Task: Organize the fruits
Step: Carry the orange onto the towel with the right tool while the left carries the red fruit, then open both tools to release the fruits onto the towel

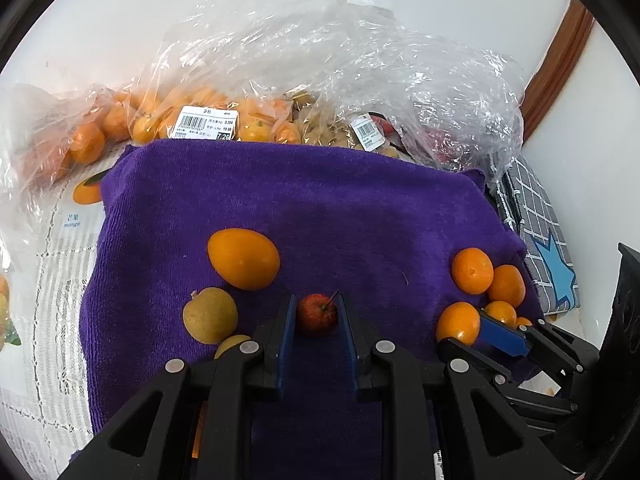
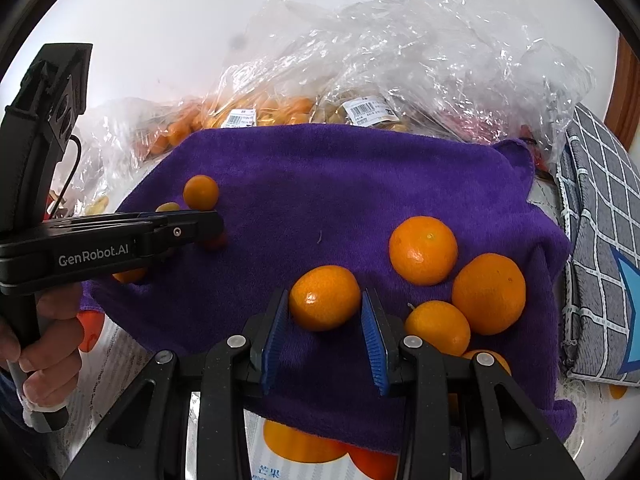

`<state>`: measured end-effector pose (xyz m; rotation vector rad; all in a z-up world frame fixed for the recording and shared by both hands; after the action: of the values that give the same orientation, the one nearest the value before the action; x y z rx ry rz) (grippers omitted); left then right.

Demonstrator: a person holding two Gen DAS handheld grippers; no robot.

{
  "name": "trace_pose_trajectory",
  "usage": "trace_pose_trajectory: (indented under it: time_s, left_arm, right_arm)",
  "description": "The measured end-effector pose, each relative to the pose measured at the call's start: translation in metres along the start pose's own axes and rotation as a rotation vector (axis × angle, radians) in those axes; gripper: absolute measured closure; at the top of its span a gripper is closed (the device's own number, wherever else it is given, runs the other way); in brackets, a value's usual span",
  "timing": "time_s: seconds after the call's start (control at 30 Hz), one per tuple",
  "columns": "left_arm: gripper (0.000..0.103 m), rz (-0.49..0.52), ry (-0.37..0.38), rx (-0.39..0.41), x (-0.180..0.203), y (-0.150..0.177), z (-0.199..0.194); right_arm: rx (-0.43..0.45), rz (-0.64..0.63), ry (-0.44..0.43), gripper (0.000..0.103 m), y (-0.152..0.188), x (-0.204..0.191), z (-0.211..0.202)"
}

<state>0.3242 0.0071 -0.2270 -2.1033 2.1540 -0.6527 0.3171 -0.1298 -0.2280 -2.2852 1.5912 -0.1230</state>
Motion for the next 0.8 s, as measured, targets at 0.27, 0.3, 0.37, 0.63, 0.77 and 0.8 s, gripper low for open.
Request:
trace_pose_trajectory:
  time_s: [0.27, 0.3, 0.37, 0.63, 0.77, 0.8]
  left_arm:
    - [0.079, 0.022, -0.023, 0.016, 0.002, 0.000, 0.002]
    - [0.079, 0.022, -0.025, 0.020, 0.002, 0.000, 0.002]
    - [0.078, 0.022, -0.028, 0.023, 0.002, 0.000, 0.002]
    - [0.062, 0.019, -0.061, 0.048, 0.003, -0.001, 0.000]
    - [0.060, 0.005, -0.057, 0.042, 0.002, -0.001, -0.002]
    - [0.059, 0.000, -0.054, 0.042, 0.002, 0.000, -0.003]
  right_arm:
    - [0.001, 0.017, -0.005, 0.065, 0.003, 0.002, -0.001]
    - [0.002, 0.019, -0.007, 0.065, 0.003, 0.001, -0.001]
    - [0.003, 0.020, -0.012, 0.063, 0.002, 0.001, -0.001]
    - [0.025, 0.019, -0.023, 0.052, 0.005, -0.002, -0.010]
    - [0.037, 0.020, -0.019, 0.047, 0.006, -0.004, -0.018]
    - [0.040, 0.020, -0.015, 0.046, 0.006, -0.004, -0.020]
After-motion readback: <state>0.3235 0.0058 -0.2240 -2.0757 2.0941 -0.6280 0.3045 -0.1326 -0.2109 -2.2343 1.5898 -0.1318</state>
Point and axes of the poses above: each gripper's, at about its wrist camera, not at the fingertips, and z roughly the way its jaws point, x to its right, y to its underside, the point moved 5 cm from there along z, roughly the way its jaws point, and after that the axes turned 14 degrees about -x, right-handed, at the moved point
